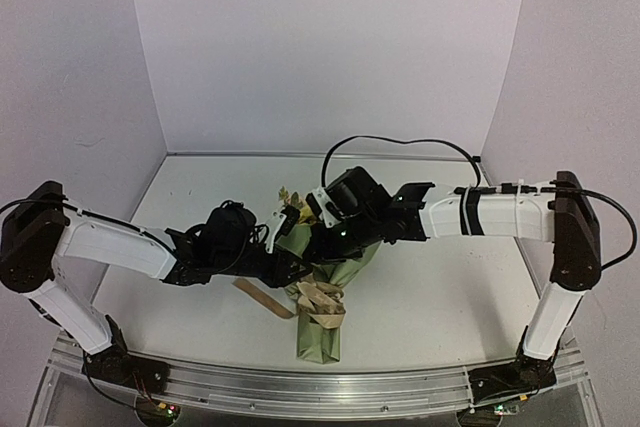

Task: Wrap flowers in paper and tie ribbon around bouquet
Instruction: Cross the half-tied ribbon over the folded bouquet.

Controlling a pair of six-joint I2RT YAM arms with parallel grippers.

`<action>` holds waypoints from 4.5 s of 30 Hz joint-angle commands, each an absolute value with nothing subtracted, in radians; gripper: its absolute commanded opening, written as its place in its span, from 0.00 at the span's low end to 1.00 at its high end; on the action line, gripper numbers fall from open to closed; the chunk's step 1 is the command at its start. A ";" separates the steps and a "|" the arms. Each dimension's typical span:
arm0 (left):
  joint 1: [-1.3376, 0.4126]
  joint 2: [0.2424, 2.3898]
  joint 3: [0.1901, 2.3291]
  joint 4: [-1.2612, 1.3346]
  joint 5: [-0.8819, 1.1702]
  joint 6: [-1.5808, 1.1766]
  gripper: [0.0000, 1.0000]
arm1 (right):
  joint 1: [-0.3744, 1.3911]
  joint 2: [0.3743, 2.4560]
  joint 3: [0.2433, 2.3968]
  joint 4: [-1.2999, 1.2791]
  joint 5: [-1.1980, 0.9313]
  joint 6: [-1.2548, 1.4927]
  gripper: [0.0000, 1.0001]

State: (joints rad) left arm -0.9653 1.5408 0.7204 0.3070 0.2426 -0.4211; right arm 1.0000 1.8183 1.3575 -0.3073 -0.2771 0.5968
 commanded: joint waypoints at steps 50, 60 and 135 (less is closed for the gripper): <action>-0.960 1.534 0.771 0.344 0.201 -0.485 0.00 | 1.108 1.769 1.165 -0.233 -0.152 0.463 0.26; -0.959 1.529 0.769 0.341 0.210 -0.480 0.00 | 1.108 1.765 1.168 -0.250 -0.105 0.461 0.48; -0.989 1.523 0.777 0.179 0.206 -0.495 0.00 | 1.111 1.474 1.003 -0.593 0.287 0.757 0.43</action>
